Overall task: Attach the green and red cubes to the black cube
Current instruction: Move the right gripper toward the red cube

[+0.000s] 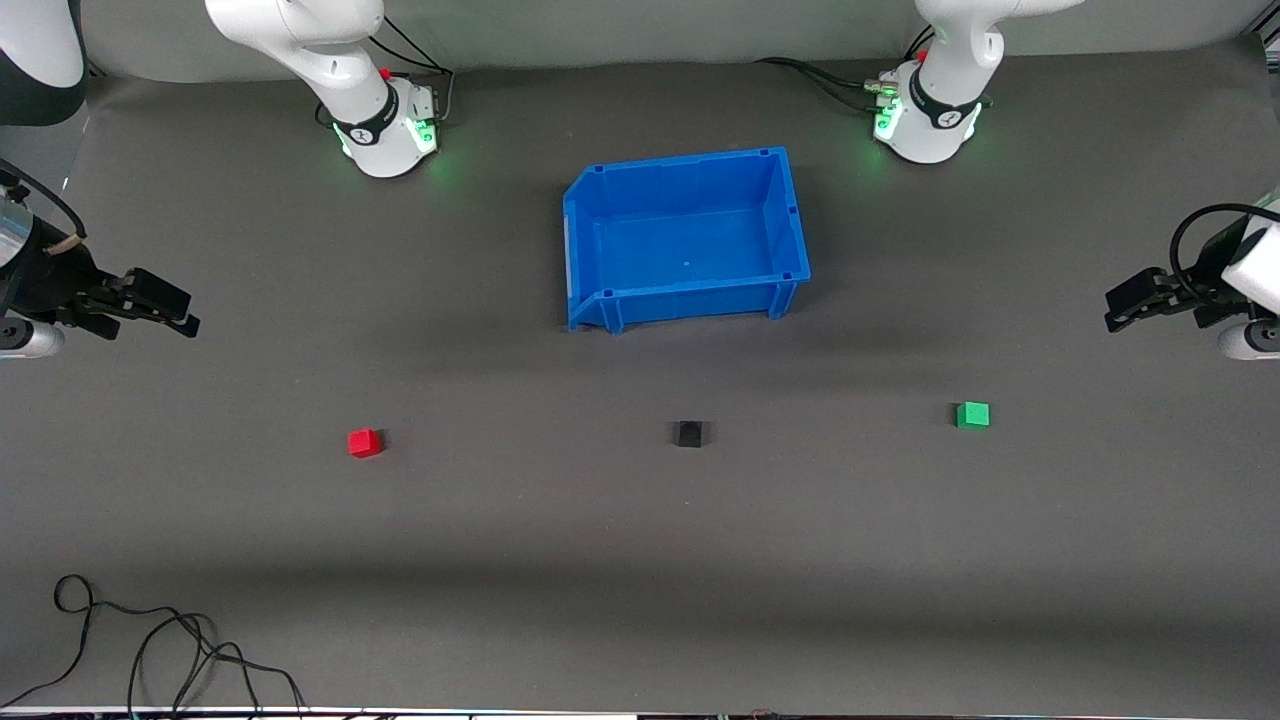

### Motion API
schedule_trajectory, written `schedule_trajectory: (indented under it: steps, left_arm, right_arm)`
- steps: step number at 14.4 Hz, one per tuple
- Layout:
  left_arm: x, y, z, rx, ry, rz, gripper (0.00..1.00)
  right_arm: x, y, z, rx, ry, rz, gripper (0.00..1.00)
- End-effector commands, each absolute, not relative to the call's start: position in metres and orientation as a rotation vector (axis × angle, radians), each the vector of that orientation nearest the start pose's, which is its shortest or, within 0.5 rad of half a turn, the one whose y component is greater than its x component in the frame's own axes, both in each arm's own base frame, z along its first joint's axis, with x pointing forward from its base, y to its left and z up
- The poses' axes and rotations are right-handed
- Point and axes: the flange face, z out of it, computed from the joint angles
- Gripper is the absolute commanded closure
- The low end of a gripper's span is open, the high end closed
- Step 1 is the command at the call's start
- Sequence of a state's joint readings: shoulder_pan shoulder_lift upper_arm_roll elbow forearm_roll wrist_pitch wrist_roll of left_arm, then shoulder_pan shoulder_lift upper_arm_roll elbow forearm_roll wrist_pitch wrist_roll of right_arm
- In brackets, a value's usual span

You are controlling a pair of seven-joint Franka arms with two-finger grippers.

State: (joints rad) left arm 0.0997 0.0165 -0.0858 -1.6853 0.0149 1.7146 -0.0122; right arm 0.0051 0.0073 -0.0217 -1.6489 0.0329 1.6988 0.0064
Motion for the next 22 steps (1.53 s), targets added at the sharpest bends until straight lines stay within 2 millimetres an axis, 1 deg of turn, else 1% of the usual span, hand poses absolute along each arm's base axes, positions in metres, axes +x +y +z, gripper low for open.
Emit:
schedule_trajectory:
  steps: [1, 6, 9, 10, 11, 12, 13, 14, 15, 17, 19, 22]
  left_arm:
    - [0.569, 0.009, 0.578, -3.156, -0.005, -0.034, 0.03]
    - [0.568, 0.007, 0.577, -3.155, 0.0, -0.017, 0.03]
    - [0.568, 0.008, 0.576, -3.155, -0.002, -0.015, 0.03]
    - [0.568, 0.01, 0.576, -3.155, -0.007, -0.017, 0.03]
    - [0.569, 0.011, 0.574, -3.155, -0.012, -0.013, 0.03]
    - [0.569, 0.012, 0.573, -3.155, -0.015, -0.013, 0.03]
    - [0.57, 0.012, 0.573, -3.155, -0.012, -0.015, 0.03]
    - [0.57, 0.012, 0.574, -3.155, -0.015, -0.025, 0.03]
    - [0.571, 0.012, 0.573, -3.155, -0.015, -0.027, 0.03]
    - [0.572, 0.01, 0.572, -3.156, -0.008, -0.022, 0.03]
    - [0.572, 0.009, 0.572, -3.156, -0.008, -0.022, 0.03]
    - [0.571, 0.01, 0.571, -3.156, -0.008, -0.018, 0.03]
  right_arm:
    - [0.566, -0.004, 0.596, -3.118, 0.03, -0.055, 0.0]
    - [0.568, -0.005, 0.598, -3.119, 0.02, -0.062, 0.0]
    - [0.57, -0.005, 0.595, -3.117, 0.035, -0.057, 0.0]
    - [0.571, -0.004, 0.593, -3.117, 0.03, -0.053, 0.0]
    - [0.573, -0.005, 0.596, -3.114, 0.037, -0.062, 0.0]
    - [0.58, -0.004, 0.594, -3.1, 0.058, -0.059, 0.0]
    - [0.587, -0.003, 0.599, -3.074, 0.158, -0.079, 0.0]
    - [0.593, -0.004, 0.599, -3.06, 0.307, -0.068, 0.0]
    - [0.598, -0.004, 0.602, -3.034, 0.476, -0.062, 0.0]
    - [0.606, -0.003, 0.6, -2.953, 0.837, -0.032, 0.0]
    - [0.612, -0.002, 0.599, -2.79, 1.221, -0.003, 0.0]
    - [0.617, -0.001, 0.595, -2.484, 1.645, 0.088, 0.0]
